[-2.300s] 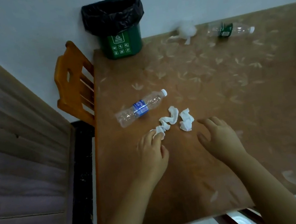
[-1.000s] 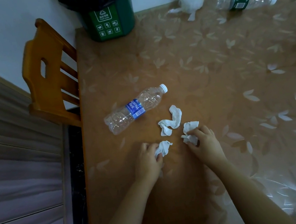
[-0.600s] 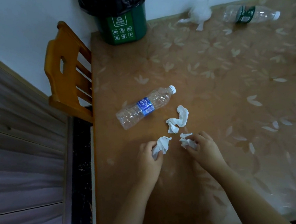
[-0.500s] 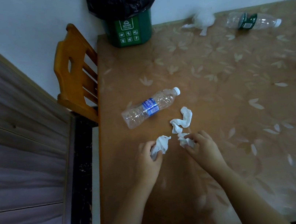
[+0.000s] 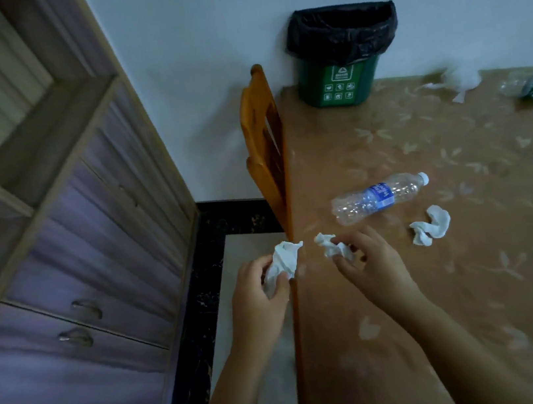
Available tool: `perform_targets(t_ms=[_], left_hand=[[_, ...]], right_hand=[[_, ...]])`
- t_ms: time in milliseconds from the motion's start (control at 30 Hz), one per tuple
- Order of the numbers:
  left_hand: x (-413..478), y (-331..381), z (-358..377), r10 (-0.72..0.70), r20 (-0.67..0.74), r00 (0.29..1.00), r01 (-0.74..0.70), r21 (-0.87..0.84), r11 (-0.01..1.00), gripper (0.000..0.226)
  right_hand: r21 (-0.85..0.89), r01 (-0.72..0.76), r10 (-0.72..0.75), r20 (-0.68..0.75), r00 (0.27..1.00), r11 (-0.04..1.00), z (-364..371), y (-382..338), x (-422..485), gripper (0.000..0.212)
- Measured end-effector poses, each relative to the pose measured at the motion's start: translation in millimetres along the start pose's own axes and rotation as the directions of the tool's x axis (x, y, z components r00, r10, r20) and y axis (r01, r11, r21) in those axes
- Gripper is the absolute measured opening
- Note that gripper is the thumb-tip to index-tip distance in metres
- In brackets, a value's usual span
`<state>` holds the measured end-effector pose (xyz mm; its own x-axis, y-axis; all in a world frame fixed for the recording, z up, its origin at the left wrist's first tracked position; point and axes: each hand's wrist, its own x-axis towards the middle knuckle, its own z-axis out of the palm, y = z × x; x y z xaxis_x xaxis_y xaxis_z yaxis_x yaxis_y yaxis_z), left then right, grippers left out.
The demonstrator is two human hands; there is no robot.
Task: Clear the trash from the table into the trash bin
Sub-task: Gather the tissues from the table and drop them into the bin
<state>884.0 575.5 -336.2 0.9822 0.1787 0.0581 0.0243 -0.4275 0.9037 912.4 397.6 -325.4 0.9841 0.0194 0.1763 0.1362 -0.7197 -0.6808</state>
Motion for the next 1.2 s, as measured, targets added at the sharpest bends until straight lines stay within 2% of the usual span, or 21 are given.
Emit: perform_targets(t_ms=[100,233,433,633,733,900,1000,1100,1200], left_hand=[[2,-16,-53,0.010,-0.029,1.000,-0.011,-0.017,1.000,0.024],[10,-42,-111,0.003,-0.044,0.999,-0.004,-0.020,1.000,0.023],[27,-57,-159,0.035,-0.028,0.999,-0.035,-0.029,0.999,0.025],[56,-54,-159,0.069,0.027,0.997,-0.067,-0.081,0.994,0.035],[84,-51,-151,0.122,0.088,0.989,-0.115,-0.086,0.990,0.028],[161,-48,-134,0.178,0.154,0.972,-0.168,-0.076,0.983,0.031],[213,-37,-124,0.169,0.195,0.966,-0.161,-0.057,0.985,0.024],[258,-25,-111,0.172,0.255,0.952,-0.165,-0.049,0.985,0.032],[297,-15,-95,0.182,0.306,0.935,-0.170,-0.067,0.983,0.028]], right_hand=[[0.026,0.058,-0.058,-0.003,0.998,0.998,26,-49,0,0.012],[0.051,0.054,-0.053,-0.016,0.998,0.997,65,-100,-2,0.015],[0.064,0.090,-0.090,-0.003,0.996,0.994,101,-146,3,0.018],[0.063,0.084,-0.079,-0.076,0.994,0.994,104,-150,32,0.016],[0.068,0.060,-0.052,-0.118,0.992,0.996,103,-144,57,0.016],[0.077,0.016,0.000,-0.201,0.980,0.997,108,-131,125,0.013],[0.102,-0.006,0.031,-0.248,0.968,0.995,103,-125,171,0.013],[0.113,-0.012,0.044,-0.286,0.957,0.994,94,-117,208,0.011],[0.113,-0.037,0.072,-0.328,0.942,0.993,87,-108,239,0.012]])
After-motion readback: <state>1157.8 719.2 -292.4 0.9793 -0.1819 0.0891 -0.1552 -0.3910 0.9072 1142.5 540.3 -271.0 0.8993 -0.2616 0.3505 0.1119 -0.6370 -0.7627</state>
